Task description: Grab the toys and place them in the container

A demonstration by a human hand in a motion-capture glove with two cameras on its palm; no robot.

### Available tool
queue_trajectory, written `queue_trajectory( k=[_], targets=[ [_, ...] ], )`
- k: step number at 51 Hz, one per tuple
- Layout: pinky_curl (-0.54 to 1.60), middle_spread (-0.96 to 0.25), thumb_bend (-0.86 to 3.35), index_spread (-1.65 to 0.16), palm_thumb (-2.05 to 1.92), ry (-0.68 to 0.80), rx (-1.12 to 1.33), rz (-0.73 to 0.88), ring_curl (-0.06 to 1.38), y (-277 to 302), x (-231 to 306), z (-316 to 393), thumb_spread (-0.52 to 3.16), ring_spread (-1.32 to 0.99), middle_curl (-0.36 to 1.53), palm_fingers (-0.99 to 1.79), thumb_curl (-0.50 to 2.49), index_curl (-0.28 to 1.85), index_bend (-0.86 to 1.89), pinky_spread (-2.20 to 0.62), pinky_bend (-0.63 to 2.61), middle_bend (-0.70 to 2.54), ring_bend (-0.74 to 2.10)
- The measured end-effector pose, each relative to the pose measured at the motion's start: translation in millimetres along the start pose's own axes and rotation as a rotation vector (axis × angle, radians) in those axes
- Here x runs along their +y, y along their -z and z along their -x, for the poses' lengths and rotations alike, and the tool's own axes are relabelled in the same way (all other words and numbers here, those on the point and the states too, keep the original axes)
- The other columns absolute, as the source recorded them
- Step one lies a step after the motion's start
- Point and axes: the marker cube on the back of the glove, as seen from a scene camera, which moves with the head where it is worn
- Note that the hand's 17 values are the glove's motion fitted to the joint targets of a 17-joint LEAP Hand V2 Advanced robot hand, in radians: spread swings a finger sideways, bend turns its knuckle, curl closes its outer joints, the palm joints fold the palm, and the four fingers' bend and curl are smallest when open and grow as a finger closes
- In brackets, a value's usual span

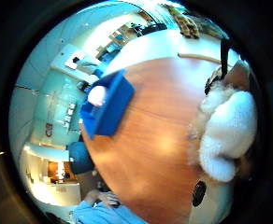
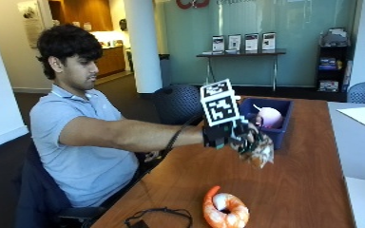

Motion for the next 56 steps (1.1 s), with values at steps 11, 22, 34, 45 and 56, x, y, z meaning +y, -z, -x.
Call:
queue_trajectory(
  k=[11, 22, 34, 45, 56],
  targets=[
    [0.4, 0.04, 0.23, -0.2, 0.75, 0.139, -0.081, -0.084, 0.47, 55.8, -45.4, 102.9, 1.07, -0.19, 0.17, 0.91, 0.7, 0.49, 0.22, -0.39, 1.0, 0.17, 0.95],
    [0.4, 0.04, 0.21, -0.2, 0.76, 0.332, -0.101, -0.029, 0.48, 37.9, -78.1, 228.5, 1.04, -0.2, 0.17, 0.91, 0.74, 0.51, 0.2, -0.39, 0.99, 0.17, 0.94],
    [0.4, 0.04, 0.18, -0.21, 0.75, 0.384, -0.107, 0.065, 0.5, -14.4, -85.8, 278.9, 1.04, -0.21, 0.18, 0.89, 0.77, 0.53, 0.18, -0.4, 1.0, 0.17, 0.93],
    [0.47, 0.06, 0.08, -0.27, 0.52, 0.308, -0.128, 0.507, 0.46, -60.2, -76.0, 263.2, 1.26, -0.14, 0.19, 0.27, 0.68, 0.53, 0.16, -0.35, 1.18, 0.14, 0.61],
    [0.38, 0.01, -0.09, -0.33, -0.06, 0.321, -0.368, 0.521, 0.22, -50.8, -66.3, 227.1, 1.27, -0.05, 0.21, -0.24, 0.44, 0.44, 0.18, -0.07, 1.0, 0.14, 0.12]
  ],
)
